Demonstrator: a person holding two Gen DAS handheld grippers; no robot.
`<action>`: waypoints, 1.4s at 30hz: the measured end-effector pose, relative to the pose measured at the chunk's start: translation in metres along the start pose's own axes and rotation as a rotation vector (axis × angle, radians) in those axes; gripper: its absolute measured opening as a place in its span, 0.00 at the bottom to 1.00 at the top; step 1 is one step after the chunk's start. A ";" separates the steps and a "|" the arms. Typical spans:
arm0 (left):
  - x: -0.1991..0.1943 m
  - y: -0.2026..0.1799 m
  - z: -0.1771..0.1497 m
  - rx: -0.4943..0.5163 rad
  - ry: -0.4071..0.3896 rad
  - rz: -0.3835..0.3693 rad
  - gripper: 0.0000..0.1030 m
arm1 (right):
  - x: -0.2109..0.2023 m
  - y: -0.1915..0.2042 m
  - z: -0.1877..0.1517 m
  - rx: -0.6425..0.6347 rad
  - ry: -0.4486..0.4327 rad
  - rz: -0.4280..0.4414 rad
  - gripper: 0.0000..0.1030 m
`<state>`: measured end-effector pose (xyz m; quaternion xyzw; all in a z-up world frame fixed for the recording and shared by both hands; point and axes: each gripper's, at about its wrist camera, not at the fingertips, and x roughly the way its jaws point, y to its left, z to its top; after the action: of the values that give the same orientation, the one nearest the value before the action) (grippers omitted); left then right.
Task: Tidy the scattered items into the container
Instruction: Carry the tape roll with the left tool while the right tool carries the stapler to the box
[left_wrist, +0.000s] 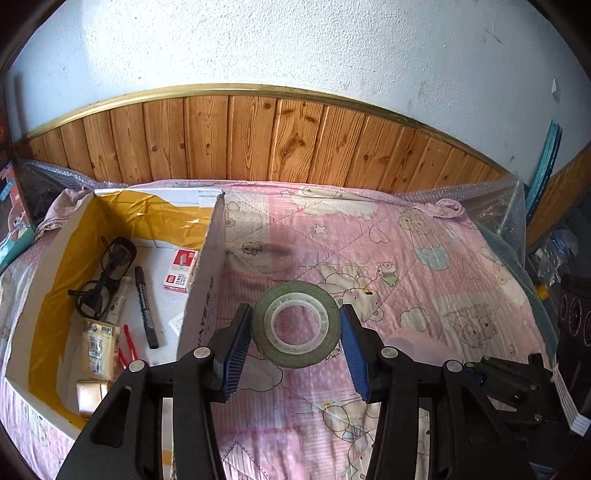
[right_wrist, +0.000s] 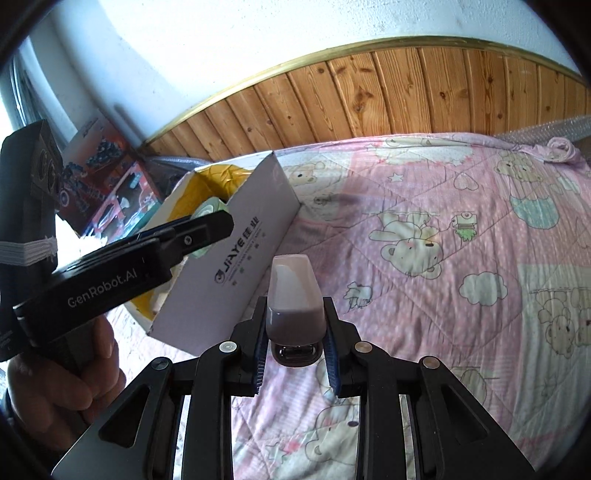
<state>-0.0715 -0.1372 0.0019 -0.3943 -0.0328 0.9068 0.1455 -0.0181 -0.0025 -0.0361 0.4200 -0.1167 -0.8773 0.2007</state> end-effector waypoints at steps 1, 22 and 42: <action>-0.008 0.001 0.000 -0.001 -0.013 0.001 0.47 | -0.004 0.006 -0.003 -0.004 -0.002 0.003 0.27; -0.156 0.014 -0.037 -0.012 -0.230 -0.020 0.47 | -0.066 0.110 -0.045 -0.138 -0.047 0.051 0.27; -0.211 0.018 -0.064 -0.013 -0.308 -0.010 0.47 | -0.093 0.151 -0.065 -0.188 -0.099 0.083 0.27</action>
<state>0.1070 -0.2194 0.1039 -0.2513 -0.0623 0.9556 0.1407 0.1240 -0.0982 0.0441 0.3502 -0.0608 -0.8951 0.2692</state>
